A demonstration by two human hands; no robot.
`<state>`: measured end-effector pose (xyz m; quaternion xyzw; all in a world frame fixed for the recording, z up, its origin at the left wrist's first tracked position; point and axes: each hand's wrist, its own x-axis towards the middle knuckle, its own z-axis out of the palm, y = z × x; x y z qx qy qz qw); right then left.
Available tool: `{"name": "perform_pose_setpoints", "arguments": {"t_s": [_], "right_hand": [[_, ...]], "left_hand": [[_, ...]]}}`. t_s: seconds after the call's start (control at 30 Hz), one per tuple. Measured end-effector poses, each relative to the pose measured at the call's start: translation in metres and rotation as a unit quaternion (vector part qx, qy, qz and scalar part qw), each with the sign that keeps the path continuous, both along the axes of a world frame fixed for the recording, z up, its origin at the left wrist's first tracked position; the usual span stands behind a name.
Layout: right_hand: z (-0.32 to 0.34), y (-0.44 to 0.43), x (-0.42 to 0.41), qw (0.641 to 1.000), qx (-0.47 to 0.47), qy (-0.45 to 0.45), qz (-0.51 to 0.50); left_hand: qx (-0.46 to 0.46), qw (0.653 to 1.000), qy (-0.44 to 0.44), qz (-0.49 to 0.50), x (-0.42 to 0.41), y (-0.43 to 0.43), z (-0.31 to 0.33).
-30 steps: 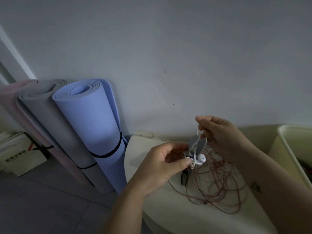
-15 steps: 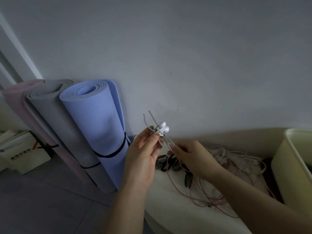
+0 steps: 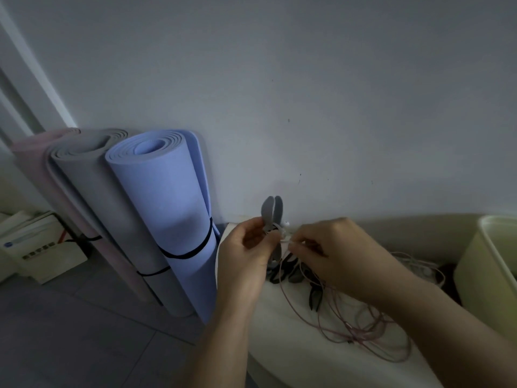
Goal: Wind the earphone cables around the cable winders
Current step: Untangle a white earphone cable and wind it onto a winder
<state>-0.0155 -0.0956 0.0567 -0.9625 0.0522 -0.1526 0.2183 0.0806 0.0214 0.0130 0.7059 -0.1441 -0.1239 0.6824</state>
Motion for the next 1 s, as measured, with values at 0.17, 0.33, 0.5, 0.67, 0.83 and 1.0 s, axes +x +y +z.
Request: {"name": "perform_pose_setpoints", "arguments": {"t_s": [0.17, 0.33, 0.5, 0.67, 0.83, 1.0], "right_hand": [[0.011, -0.021, -0.008, 0.988, 0.112, -0.075, -0.072], [0.01, -0.036, -0.01, 0.979, 0.148, -0.108, -0.092], [0.014, -0.043, -0.014, 0.981, 0.144, -0.091, -0.09], [0.011, -0.055, -0.014, 0.938, 0.307, -0.103, -0.121], [-0.002, -0.051, -0.007, 0.859, 0.487, -0.099, -0.123], [-0.007, -0.053, -0.002, 0.821, 0.548, -0.111, -0.116]], "left_hand": [[0.02, 0.997, -0.012, -0.071, -0.004, 0.0, 0.006], [0.049, 0.983, -0.035, -0.17, -0.009, 0.0, 0.009], [0.117, 0.964, -0.07, -0.23, -0.007, 0.002, 0.004], [0.098, 0.949, -0.05, -0.296, -0.008, 0.007, 0.008], [0.071, 0.932, -0.01, -0.355, -0.009, 0.009, 0.012], [0.084, 0.933, -0.01, -0.349, -0.007, 0.009, 0.011]]}}
